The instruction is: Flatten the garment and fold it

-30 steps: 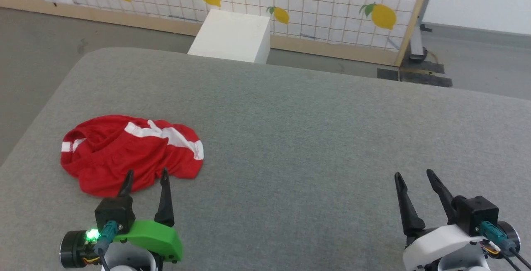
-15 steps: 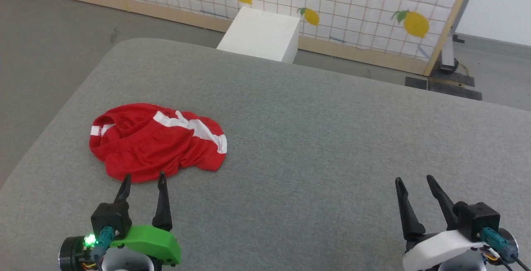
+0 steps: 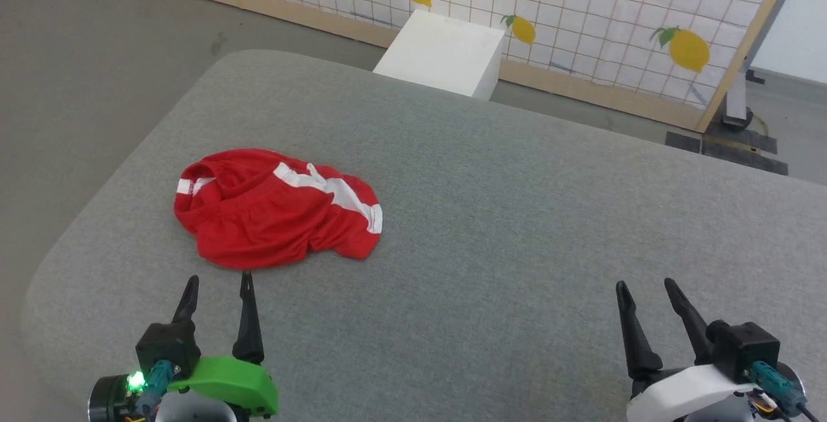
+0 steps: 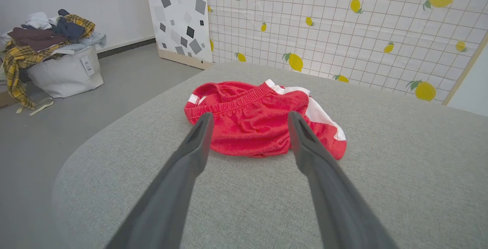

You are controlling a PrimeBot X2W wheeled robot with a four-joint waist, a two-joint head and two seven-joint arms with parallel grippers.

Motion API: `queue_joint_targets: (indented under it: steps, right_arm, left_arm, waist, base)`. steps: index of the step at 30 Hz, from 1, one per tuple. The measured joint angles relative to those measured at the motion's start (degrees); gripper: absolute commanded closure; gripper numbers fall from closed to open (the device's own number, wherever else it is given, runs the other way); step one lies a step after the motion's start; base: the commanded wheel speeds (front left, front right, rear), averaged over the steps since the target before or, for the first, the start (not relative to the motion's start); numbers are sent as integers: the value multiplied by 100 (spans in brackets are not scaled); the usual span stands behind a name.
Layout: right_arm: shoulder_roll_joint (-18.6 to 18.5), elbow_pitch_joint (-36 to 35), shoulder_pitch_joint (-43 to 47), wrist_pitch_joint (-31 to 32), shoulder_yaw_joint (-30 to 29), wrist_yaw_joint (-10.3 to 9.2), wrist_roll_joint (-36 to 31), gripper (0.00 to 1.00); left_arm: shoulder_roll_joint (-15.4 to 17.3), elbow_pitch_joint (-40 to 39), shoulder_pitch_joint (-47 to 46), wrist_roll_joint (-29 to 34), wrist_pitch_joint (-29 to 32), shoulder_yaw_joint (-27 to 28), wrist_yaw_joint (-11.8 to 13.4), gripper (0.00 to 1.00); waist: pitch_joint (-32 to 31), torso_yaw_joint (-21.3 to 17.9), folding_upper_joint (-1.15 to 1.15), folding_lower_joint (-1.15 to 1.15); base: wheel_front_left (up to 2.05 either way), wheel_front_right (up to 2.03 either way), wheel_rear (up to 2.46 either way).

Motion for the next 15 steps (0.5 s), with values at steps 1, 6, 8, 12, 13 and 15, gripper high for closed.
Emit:
queue_joint_targets:
  steps: [1,6,8,12,13,15]
  right_arm:
    - [0,10,2,-8,-1,0,22,0]
    - [0,62,21,-63,-10,0,54,0]
    - [0,81,24,-86,-11,0,86,0]
    - [0,119,29,-145,-9,0,92,0]
    - [0,123,29,-151,-10,0,85,0]
    - [0,134,31,-170,-12,0,86,0]
  left_arm:
    - [0,8,4,-2,-2,4,0,0]
    - [0,43,14,-8,-54,21,0,0]
    - [0,58,23,-10,-80,24,0,0]
    - [0,96,66,-53,-134,27,1,0]
    - [0,103,69,-53,-149,29,1,0]
    - [0,115,70,-57,-164,30,1,0]
  waist:
    - [-1,25,0,0]
    - [-14,139,0,0]
    - [-22,184,0,0]
    - [-32,284,0,0]
    - [-34,305,0,0]
    - [-39,349,0,0]
  base:
    - [0,0,0]
    - [0,0,0]
    - [0,0,0]
    - [0,0,0]
    - [0,0,0]
    - [0,0,0]
